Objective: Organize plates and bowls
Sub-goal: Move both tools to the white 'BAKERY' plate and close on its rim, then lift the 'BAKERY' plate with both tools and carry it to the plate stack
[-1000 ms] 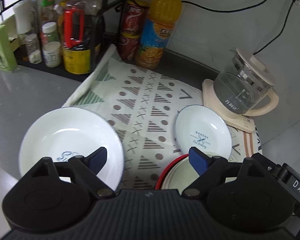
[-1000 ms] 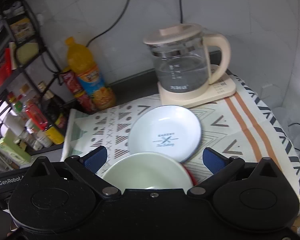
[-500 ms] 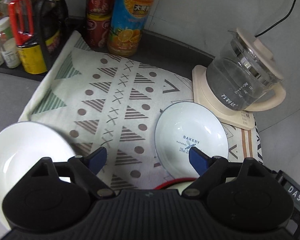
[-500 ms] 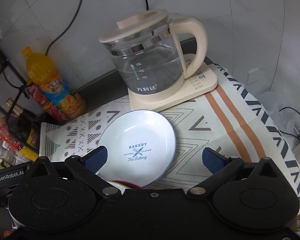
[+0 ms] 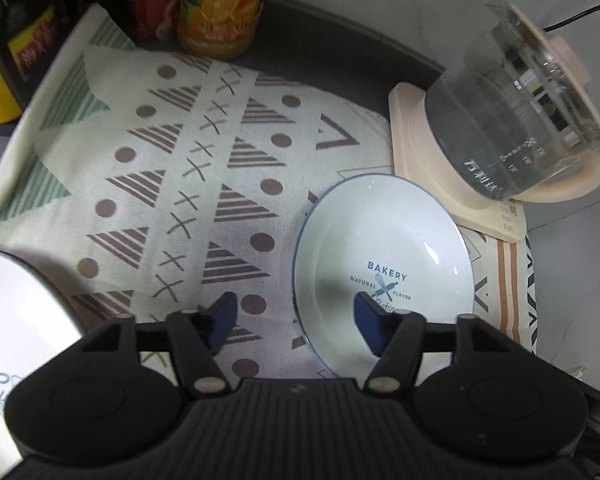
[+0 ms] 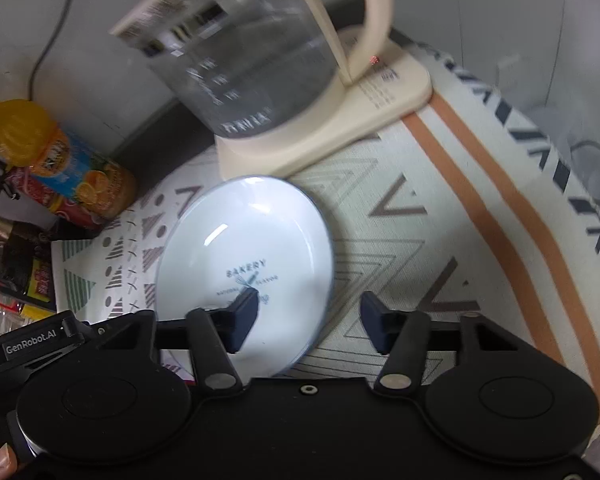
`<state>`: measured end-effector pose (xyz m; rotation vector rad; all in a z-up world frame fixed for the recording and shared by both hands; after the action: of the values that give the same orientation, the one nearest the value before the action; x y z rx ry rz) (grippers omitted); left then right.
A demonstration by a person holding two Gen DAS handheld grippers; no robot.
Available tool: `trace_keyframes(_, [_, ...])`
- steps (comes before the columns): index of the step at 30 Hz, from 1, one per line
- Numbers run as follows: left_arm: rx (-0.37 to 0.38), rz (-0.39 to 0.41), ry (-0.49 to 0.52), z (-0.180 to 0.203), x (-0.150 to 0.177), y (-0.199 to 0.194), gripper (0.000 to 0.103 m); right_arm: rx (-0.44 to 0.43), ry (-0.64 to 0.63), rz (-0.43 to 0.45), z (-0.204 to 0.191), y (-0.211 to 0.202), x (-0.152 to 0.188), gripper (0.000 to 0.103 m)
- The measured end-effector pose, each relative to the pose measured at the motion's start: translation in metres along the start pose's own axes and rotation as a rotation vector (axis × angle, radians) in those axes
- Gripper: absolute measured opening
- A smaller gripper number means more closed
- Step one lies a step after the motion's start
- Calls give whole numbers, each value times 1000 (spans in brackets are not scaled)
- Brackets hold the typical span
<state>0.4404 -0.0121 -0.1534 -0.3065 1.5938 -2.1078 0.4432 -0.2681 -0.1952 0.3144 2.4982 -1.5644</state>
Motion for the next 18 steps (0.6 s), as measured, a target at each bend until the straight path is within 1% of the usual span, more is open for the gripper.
trace_keyframes(2, [5, -18, -14, -2, -3, 6, 52, -6, 21, -24, 6, 8, -2, 40])
trace_keyframes(4, [9, -30, -19, -3, -5, 12, 47, -13, 36, -43, 9, 14, -3, 37])
trace_keyframes(8, [28, -70, -30, -5, -9, 24, 36, -32, 45, -68, 12, 24, -6, 37])
trace_keyframes(10, [37, -94, -30, -6, -12, 30, 35, -37, 54, -84, 14, 29, -9, 35])
trace_keyframes(12, [33, -114, -28, -7, -13, 36, 31, -43, 61, -97, 16, 35, -10, 34])
trace_keyframes(13, [33, -121, -29, -7, -14, 38, 27, -43, 62, -103, 17, 37, -11, 34])
trace_keyframes(15, [40, -133, -35, -8, -15, 42, 25, -52, 64, -118, 18, 42, -12, 34])
trace_keyframes(16, [46, -135, -36, -8, -16, 44, 24, -56, 64, -125, 19, 44, -13, 32])
trace_keyframes(17, [50, -138, -34, -7, -16, 45, 21, -55, 59, -132, 19, 46, -13, 28])
trace_keyframes(18, [54, -139, -29, -5, -16, 46, 20, -57, 51, -133, 19, 46, -14, 27])
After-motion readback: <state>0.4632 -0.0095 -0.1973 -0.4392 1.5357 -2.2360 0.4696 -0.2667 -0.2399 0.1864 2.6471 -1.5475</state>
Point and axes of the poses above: each gripper's, at about its wrist camera, not at the fingertips, and y roughly the way its jaws point, z to its right, x to its underside, the point moved 1 cm from there along y, roughly the way its jaws point, and after that the axes turned 10 degrees about -z, right-handed, at the moved point
